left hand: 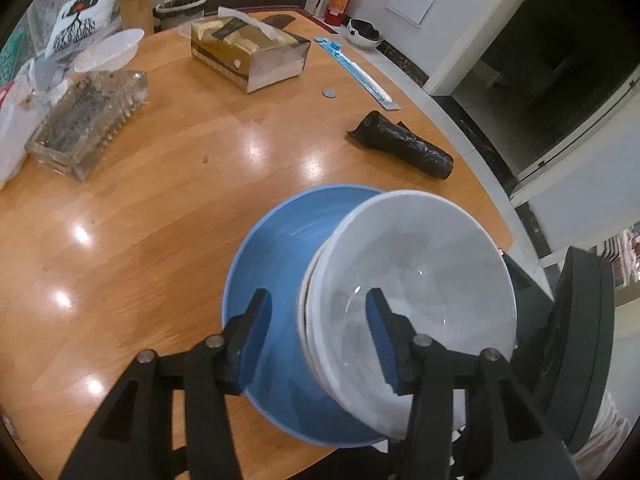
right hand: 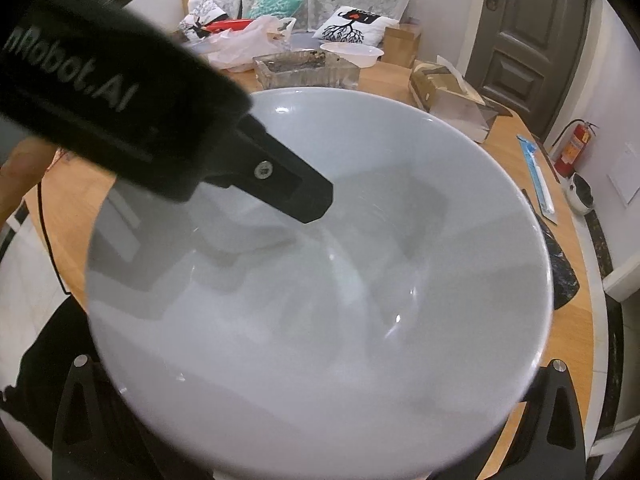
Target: Organize plates and bowls
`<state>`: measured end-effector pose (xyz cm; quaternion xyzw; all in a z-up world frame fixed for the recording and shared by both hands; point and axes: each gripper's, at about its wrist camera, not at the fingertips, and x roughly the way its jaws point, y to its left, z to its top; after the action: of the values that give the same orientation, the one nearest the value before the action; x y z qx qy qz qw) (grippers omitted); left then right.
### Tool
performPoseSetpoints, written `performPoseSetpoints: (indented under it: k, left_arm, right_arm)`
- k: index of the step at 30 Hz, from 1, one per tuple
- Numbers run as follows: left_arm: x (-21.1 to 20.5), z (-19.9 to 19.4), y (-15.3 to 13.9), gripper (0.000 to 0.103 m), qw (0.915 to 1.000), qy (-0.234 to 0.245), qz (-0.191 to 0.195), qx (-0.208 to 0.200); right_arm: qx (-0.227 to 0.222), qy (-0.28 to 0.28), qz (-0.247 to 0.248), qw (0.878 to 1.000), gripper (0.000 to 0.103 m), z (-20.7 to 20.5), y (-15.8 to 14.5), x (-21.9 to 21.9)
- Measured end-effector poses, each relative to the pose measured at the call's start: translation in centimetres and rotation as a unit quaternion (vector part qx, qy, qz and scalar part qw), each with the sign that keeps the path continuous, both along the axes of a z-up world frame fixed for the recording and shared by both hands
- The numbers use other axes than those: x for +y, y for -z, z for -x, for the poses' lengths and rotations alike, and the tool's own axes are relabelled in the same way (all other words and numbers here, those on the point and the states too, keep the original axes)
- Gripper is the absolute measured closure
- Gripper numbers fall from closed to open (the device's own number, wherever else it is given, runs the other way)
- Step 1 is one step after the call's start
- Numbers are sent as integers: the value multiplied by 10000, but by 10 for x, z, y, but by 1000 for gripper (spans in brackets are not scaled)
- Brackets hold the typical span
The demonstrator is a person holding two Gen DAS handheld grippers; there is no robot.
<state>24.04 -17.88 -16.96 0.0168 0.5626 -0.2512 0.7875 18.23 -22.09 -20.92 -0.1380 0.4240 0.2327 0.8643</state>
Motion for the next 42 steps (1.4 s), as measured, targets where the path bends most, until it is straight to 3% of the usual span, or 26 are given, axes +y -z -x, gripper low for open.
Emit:
performPoseSetpoints:
  k: [12, 16, 26, 36, 38, 42]
  left_arm:
    - [9, 27, -29, 49, 9989, -49, -155, -445]
    - [14, 39, -43, 34, 9973, -94, -199, -706]
    - [25, 59, -68, 14, 9915, -129, -422, -1225]
    - [34, 69, -88, 10, 9872, -123, -327, -1555]
    - [36, 71, -92, 1, 9862, -165, -291, -1622]
    - [42, 78, -101, 0, 9828, -267, -168, -1820]
  right_arm:
    - [-342, 137, -144, 9992, 2, 23, -25, -10]
    - [-546, 175, -174, 9982, 3, 29, -39, -13]
    - [-843, 440, -402, 9947, 3, 50, -62, -24]
    - [-1116, 662, -508, 9902, 2, 59, -83, -30]
    - [-1169, 682, -513, 9895, 1, 61, -88, -30]
    - [-1330, 751, -530, 9868, 1, 65, -101, -30]
